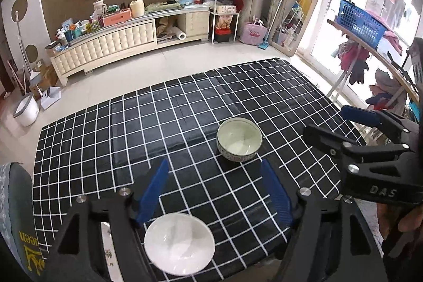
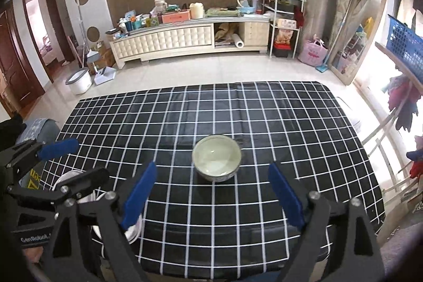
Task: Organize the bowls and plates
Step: 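Move the right gripper to the flower-patterned bowl and grasp its rim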
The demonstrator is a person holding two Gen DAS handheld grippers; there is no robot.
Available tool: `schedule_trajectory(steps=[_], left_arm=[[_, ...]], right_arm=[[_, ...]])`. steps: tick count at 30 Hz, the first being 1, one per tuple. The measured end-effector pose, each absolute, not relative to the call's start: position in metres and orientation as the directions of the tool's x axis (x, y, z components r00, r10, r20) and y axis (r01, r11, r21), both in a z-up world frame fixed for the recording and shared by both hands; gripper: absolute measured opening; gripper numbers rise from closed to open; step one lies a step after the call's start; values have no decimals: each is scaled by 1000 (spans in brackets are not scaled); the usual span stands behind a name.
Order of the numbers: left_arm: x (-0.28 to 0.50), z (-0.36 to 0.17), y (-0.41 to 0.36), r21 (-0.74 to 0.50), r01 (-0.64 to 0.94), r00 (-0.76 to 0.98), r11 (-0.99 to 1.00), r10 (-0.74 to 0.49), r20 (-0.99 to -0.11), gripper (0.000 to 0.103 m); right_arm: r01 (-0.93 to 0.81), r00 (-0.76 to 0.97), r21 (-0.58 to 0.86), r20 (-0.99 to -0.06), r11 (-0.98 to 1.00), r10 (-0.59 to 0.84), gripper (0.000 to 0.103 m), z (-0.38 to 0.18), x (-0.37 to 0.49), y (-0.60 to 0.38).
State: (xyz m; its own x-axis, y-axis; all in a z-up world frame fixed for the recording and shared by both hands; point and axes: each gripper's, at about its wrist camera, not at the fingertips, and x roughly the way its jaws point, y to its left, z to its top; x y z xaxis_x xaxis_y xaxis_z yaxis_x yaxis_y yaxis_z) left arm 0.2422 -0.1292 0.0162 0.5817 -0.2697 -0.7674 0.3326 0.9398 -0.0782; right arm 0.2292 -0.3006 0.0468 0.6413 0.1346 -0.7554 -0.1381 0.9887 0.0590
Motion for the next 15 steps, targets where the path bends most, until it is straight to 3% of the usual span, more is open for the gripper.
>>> schedule_trajectory(steps=[15], left_arm=[[329,-42,-166,-118,290,452,950,-244,-858,77]], right_arm=[[-80,546,31,-835,996,69,94,-3,293,-342]])
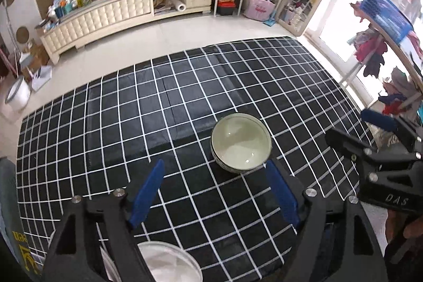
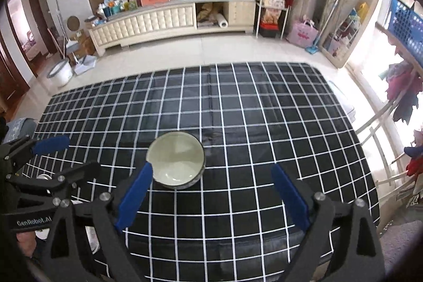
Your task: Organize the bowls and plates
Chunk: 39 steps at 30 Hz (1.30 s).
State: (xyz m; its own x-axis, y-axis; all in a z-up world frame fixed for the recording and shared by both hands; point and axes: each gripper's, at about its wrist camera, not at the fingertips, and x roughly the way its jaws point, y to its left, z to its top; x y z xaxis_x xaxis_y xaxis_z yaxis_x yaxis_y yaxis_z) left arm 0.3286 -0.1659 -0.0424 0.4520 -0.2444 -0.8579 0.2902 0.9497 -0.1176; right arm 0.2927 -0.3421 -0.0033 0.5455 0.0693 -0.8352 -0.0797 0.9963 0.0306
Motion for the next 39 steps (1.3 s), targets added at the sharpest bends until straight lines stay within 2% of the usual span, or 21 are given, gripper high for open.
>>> schedule_trajectory(steps=[12,14,18,20,23,24,25,28,31,33,39], left_arm=[[374,-89,-184,-105,290,351,951,-208,-913,77],[382,-97,-186,-79,289,342,954,-180,-922,70],[392,-112,-189,-107,309,295,945,-202,-934,58],[397,-120,-192,-95,313,280,945,-187,-942,54],[405,-135,-195,-89,306,239,948,-167,-956,46],[406,-138,-196,-91,304,233,948,-167,-958,40],[408,-141,-196,-92,304,229,948,-166,-959,35],[412,-154,-195,-89,297,205,951,-155,-966,28],[413,-160,-197,-132,306,173,943,-192,-966,19],[412,-163,-200,-138,318,167,938,-199,-966,15],[412,-173,-209,-138,323,148,936,-194,-970,12]], right_arm=[[-71,435,69,-896,995,93,94,-57,331,-347],[-70,421,48,-904,996,73,93,-63,338,-346],[-68,363,94,-925,993,112,77,-78,351,-345],[-69,345,84,-933,994,103,73,-85,356,-343],[-70,311,101,-943,992,118,60,-97,360,-340],[-69,303,107,-945,992,123,55,-100,361,-339],[-66,294,109,-948,992,123,54,-104,362,-339],[-65,270,128,-953,990,141,46,-113,363,-338],[-69,263,133,-954,989,147,34,-119,361,-340],[-81,261,156,-950,984,172,27,-119,360,-339],[-91,252,179,-948,980,196,18,-124,358,-339]])
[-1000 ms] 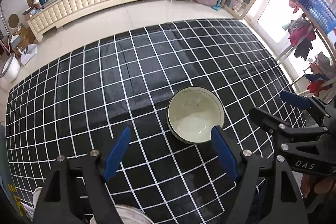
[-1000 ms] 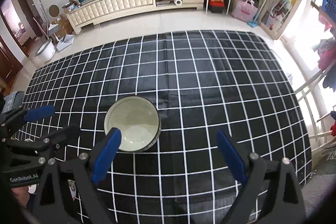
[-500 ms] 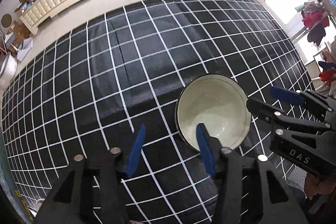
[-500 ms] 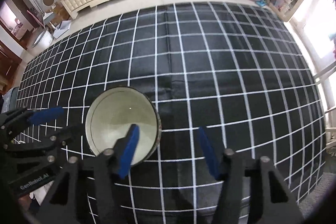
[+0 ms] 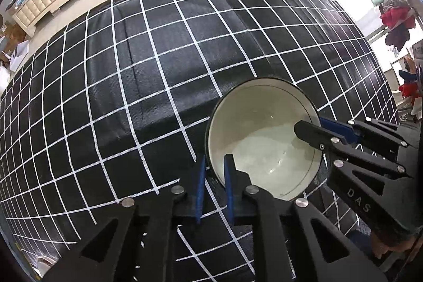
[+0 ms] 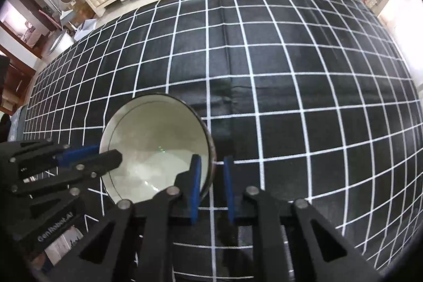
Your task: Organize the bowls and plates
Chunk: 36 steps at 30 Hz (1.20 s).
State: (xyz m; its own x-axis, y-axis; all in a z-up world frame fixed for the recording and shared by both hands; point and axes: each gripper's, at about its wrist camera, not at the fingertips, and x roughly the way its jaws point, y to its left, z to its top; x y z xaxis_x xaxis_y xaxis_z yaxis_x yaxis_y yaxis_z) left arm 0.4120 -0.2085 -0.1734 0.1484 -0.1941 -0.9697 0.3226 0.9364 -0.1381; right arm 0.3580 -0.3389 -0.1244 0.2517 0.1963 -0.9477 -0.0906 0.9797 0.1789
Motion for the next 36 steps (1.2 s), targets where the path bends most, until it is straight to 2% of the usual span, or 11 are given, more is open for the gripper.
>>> schedule_trajectory(steps=[3,13,36], left_arm=[[412,-175,-207,-136,334,151,933,-195,-969,12],[404,-168,-201,-141,311,153,940,-196,-969,10],[318,-59,-107,-125,223,308,967,-192,-932,10]], right_arm=[[-106,248,151,-953,983,173,14,-126,356,-337],[-58,273,128,-952,990,138,13,-117,348,-334],[-163,391,138,-900,977,192,12,-27,289,-257]])
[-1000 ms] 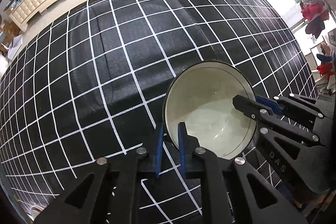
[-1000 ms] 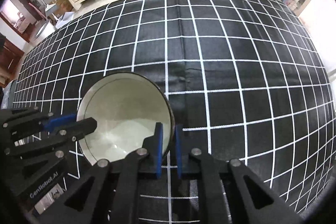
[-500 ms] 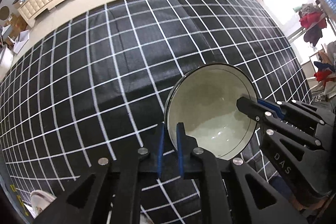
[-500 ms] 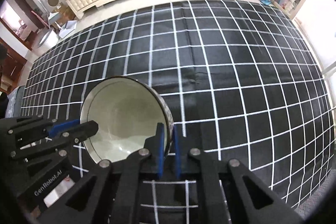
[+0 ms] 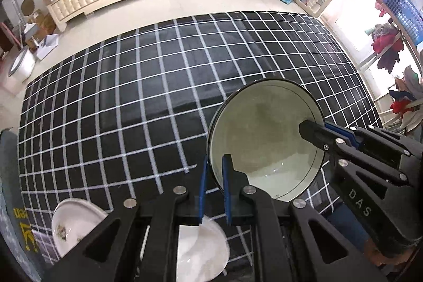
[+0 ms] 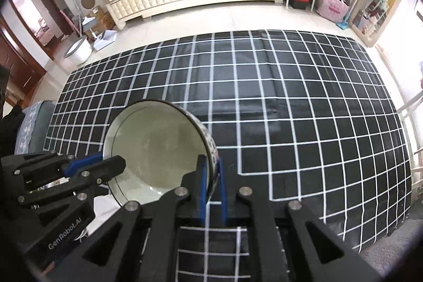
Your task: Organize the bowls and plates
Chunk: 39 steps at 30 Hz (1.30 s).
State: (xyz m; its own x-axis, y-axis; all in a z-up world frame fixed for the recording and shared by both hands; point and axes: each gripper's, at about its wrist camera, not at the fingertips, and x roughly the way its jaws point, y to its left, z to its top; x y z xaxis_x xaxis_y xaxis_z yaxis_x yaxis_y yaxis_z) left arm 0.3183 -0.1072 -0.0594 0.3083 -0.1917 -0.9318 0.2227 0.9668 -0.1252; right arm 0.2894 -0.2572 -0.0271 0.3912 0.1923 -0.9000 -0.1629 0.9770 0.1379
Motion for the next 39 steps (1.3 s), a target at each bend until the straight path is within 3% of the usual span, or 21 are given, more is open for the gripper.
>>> schedule_trajectory(steps=[22,39], left_arm=[[229,-83,-16,-157,122,277,980,-185,-943,10],[216,-116,-3,-168,86,230,982,-184,-956,10]], right_arm=[[-228,276,163,-935,960,224,12,-55,221,-177],[-241,208,138,-960,961,190,12,-81,204,-158]])
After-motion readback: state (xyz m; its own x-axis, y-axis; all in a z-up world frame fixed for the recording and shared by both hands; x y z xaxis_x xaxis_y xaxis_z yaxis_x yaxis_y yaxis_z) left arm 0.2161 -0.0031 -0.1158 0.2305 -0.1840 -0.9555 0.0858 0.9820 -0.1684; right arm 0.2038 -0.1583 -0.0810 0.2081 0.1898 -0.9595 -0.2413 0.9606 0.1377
